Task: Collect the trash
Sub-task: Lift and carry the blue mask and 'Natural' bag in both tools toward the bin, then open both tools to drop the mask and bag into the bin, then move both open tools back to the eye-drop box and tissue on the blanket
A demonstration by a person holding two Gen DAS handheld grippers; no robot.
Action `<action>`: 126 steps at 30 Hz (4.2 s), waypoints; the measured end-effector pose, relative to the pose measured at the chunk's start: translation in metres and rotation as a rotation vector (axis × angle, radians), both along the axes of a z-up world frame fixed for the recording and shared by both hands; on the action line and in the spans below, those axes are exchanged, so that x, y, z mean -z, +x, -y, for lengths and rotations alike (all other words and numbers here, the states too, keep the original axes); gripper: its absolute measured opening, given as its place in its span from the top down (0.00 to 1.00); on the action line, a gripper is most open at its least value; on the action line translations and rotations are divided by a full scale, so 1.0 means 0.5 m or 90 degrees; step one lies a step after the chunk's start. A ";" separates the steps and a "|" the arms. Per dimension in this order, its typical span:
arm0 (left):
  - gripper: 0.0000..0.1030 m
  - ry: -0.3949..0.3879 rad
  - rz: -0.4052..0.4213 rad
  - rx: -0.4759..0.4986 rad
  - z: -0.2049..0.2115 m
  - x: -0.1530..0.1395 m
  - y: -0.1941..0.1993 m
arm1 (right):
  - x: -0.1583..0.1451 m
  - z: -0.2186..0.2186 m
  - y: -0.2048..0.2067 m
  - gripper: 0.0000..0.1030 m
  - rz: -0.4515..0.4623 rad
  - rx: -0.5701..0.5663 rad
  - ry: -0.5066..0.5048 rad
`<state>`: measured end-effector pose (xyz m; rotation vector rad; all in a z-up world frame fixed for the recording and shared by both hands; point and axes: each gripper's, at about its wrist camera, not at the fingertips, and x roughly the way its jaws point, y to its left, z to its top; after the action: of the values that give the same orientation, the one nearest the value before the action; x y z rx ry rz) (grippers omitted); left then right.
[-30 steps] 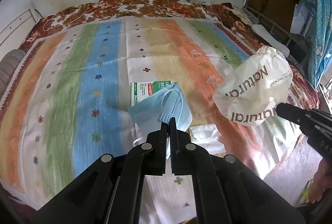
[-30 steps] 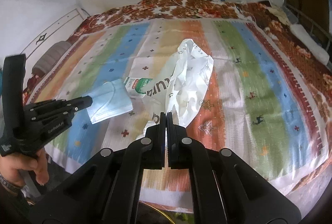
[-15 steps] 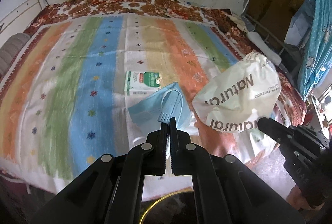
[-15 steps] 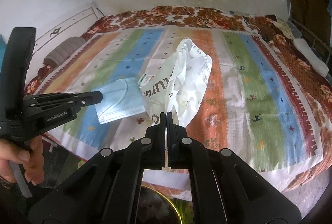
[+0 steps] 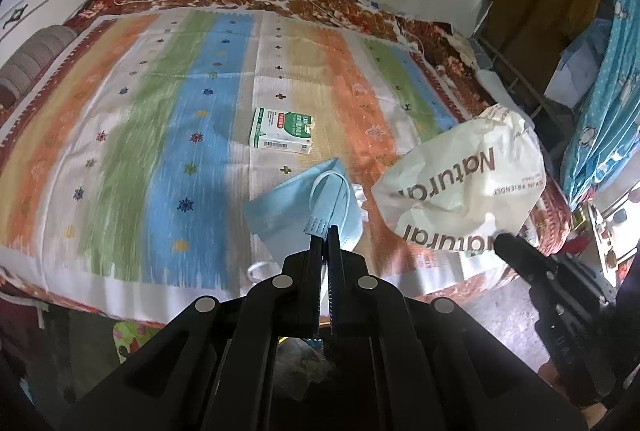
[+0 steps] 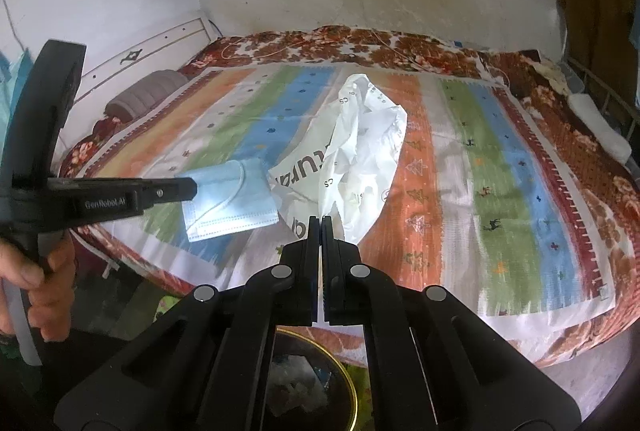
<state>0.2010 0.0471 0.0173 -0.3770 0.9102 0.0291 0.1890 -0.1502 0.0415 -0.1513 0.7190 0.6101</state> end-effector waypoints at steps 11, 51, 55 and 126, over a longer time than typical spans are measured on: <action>0.98 -0.027 0.037 -0.009 0.010 -0.017 -0.075 | 0.002 0.028 -0.060 1.00 -0.008 -0.008 0.015; 0.98 0.031 0.021 0.034 0.128 0.041 -0.252 | 0.140 0.035 -0.226 1.00 -0.131 -0.054 -0.059; 0.98 0.048 0.006 0.045 0.150 0.057 -0.261 | 0.157 0.036 -0.237 1.00 -0.147 -0.055 -0.070; 0.24 -0.152 -0.118 -0.194 -0.064 0.116 -0.046 | 0.140 -0.018 -0.012 0.19 -0.142 -0.050 -0.091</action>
<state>0.1779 0.0793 -0.0405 -0.7430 1.0361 0.2394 0.1829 -0.1410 -0.0285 -0.2474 0.9767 0.6564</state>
